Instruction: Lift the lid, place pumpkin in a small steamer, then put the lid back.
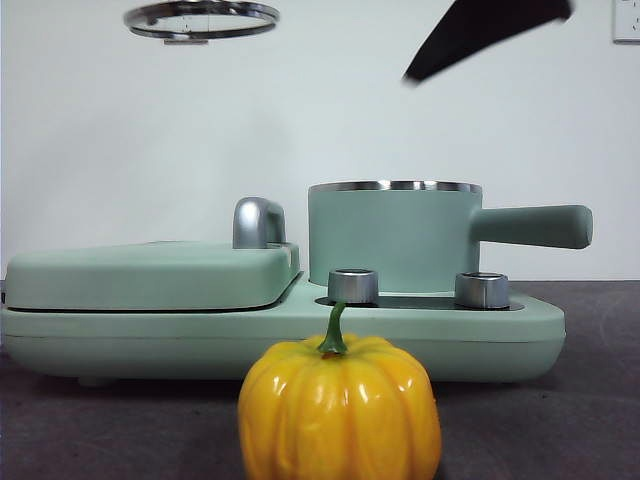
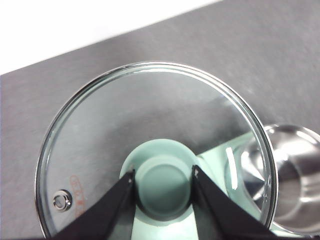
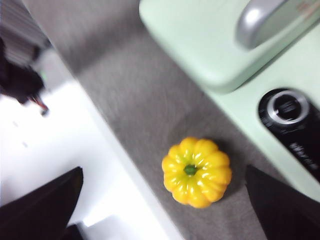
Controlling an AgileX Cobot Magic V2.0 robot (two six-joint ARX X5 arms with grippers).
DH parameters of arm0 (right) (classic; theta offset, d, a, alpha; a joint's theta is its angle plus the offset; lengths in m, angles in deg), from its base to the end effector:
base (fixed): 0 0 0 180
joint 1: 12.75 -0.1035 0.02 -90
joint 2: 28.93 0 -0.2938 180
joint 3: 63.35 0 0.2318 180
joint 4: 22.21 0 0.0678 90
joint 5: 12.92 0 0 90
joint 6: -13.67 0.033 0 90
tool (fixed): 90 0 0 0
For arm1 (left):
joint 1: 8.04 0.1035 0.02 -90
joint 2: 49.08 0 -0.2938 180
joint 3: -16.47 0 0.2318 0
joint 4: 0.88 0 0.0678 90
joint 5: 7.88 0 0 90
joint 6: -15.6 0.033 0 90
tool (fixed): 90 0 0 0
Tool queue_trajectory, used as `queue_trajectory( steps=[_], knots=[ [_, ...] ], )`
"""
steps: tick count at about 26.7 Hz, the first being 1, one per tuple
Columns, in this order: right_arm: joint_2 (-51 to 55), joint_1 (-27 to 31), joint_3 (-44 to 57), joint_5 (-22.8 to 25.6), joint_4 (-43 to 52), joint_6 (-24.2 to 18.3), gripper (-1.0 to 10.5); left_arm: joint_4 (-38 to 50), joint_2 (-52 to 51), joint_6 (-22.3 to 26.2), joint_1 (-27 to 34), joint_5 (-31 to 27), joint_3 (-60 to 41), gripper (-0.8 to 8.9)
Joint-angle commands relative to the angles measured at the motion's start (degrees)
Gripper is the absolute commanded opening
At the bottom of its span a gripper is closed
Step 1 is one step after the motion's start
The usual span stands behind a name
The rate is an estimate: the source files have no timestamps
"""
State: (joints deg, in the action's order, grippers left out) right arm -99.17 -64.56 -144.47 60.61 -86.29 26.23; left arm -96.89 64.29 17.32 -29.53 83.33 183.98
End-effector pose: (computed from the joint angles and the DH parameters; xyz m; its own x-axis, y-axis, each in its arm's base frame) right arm 0.1212 0.1692 0.3441 0.1323 0.6268 -0.7679 -0.7305 0.5853 0.3518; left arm 0.3230 -0.1279 0.4938 0.6850 -0.2924 -0.6673 0.3994 0.9168 0.0083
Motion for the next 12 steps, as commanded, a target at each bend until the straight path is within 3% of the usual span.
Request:
queue_trajectory(
  steps=[1, 12],
  knots=[
    [-5.1, -3.7, -1.1, 3.5, 0.1, 0.9, 5.2, -0.6, 0.4, -1.1, 1.1, 0.3, 1.5, 0.15],
    [-19.0, -5.5, -1.1, 5.0, -0.5, -2.7, 5.2, -0.4, 0.5, -2.4, 3.5, 1.6, -0.5, 0.15]
  ],
)
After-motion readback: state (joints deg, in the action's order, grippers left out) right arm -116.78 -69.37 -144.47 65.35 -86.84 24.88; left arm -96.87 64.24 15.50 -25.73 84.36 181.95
